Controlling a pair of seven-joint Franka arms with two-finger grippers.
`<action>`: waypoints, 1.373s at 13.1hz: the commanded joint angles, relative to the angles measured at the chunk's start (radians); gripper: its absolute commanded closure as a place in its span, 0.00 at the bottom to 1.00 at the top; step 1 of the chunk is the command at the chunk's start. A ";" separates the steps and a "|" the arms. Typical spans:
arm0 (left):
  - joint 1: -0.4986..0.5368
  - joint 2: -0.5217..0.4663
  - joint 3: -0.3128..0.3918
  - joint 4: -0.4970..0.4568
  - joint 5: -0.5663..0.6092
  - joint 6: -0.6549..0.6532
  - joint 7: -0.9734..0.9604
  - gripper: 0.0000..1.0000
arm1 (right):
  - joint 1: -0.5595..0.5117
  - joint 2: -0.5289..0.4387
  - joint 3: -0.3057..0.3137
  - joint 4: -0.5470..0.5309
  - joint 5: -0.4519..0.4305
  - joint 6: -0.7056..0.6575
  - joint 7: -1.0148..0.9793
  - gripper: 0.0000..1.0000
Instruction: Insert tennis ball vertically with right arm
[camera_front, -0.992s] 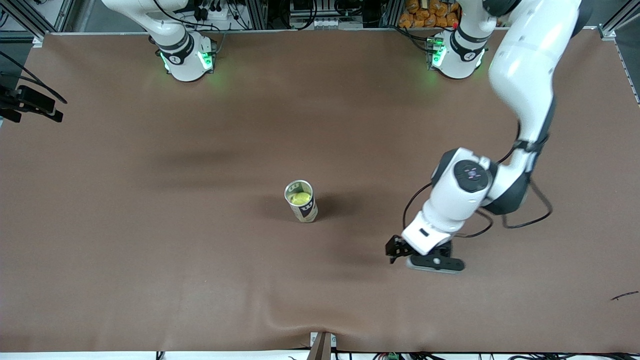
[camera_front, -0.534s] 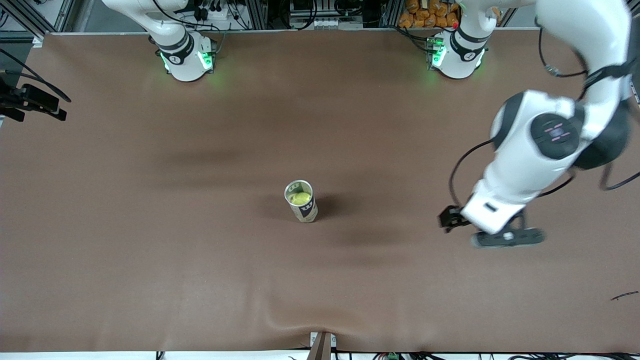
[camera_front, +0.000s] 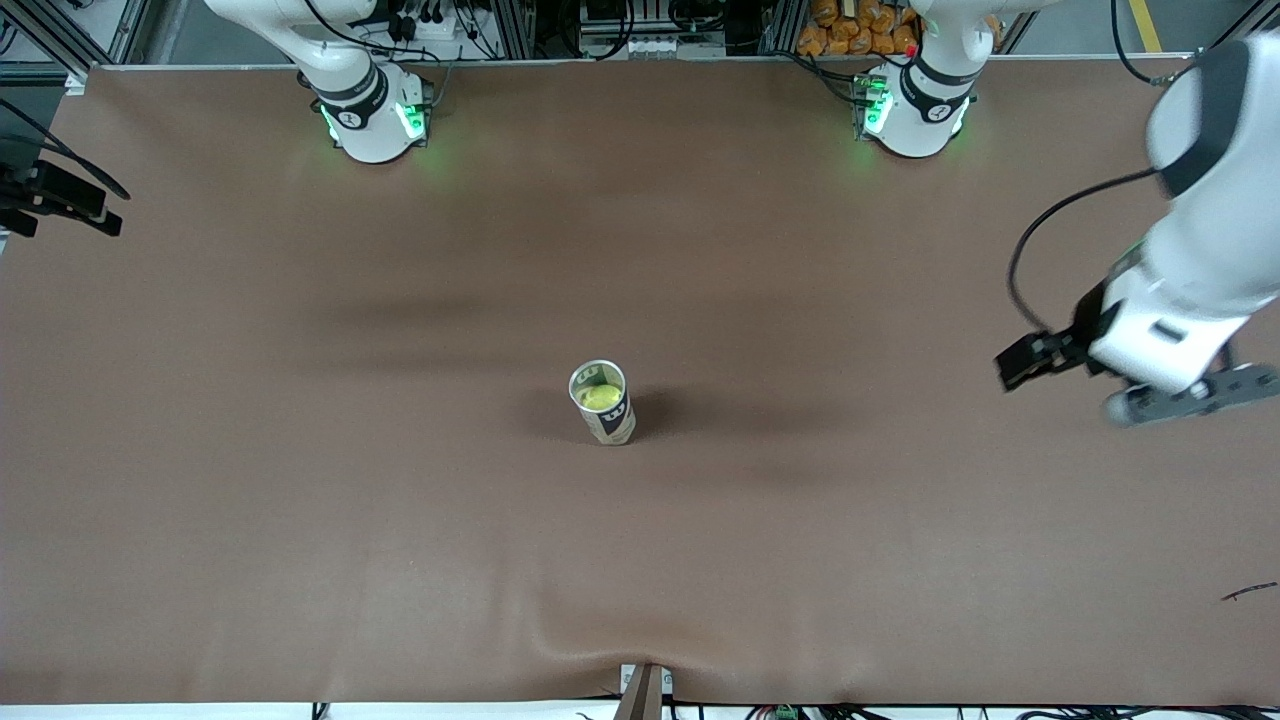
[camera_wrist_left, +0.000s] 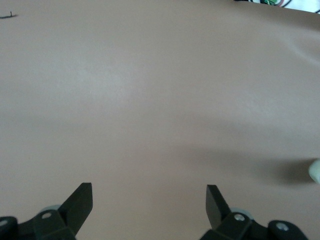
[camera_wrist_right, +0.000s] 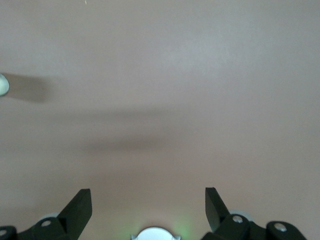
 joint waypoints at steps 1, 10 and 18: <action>-0.036 -0.155 0.097 -0.069 -0.065 -0.080 0.067 0.00 | -0.022 -0.004 0.011 0.023 0.025 -0.029 0.021 0.00; -0.055 -0.267 0.222 -0.213 -0.123 -0.076 0.270 0.00 | -0.031 0.001 0.012 0.026 0.026 -0.024 0.021 0.00; -0.089 -0.270 0.225 -0.233 -0.099 -0.082 0.276 0.00 | -0.050 0.001 0.012 0.028 0.028 -0.024 0.020 0.00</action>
